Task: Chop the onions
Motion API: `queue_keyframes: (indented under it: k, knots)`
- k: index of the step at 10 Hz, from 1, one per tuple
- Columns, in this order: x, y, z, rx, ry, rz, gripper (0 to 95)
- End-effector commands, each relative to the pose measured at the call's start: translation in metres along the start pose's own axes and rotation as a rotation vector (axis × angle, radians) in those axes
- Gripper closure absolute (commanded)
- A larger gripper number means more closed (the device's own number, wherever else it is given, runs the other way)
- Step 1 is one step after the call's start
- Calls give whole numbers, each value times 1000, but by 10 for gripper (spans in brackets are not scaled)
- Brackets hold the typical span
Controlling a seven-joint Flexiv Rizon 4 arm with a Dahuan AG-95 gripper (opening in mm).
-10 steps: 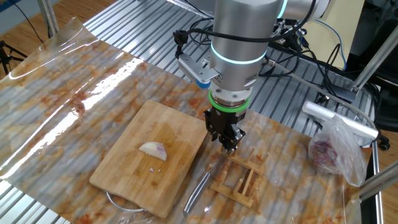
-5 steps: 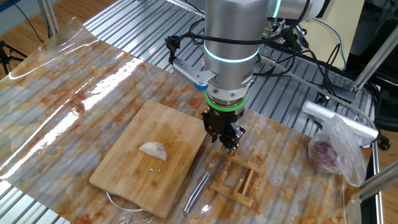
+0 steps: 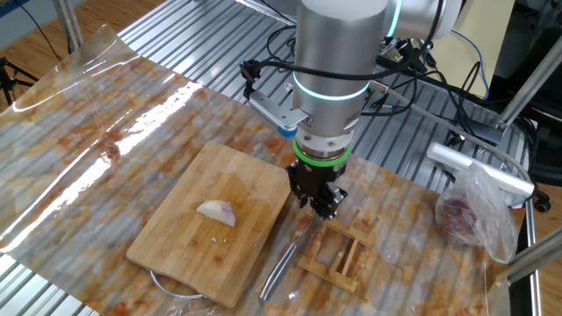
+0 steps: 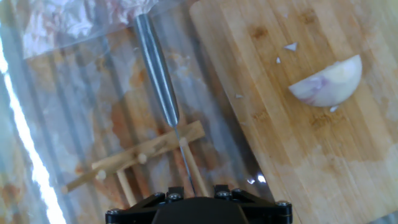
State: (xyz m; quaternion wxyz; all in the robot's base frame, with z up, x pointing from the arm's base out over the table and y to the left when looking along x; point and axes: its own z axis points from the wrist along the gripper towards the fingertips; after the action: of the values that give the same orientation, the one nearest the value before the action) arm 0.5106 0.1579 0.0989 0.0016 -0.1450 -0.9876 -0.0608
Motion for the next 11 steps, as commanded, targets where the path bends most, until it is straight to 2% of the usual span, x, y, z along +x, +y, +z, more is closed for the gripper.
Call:
queue_keyframes:
  k: [1, 11]
  knots:
    - [-3, 2, 7, 0, -3, 3, 570]
    - [-2, 8, 45, -29, -28, 3, 570]
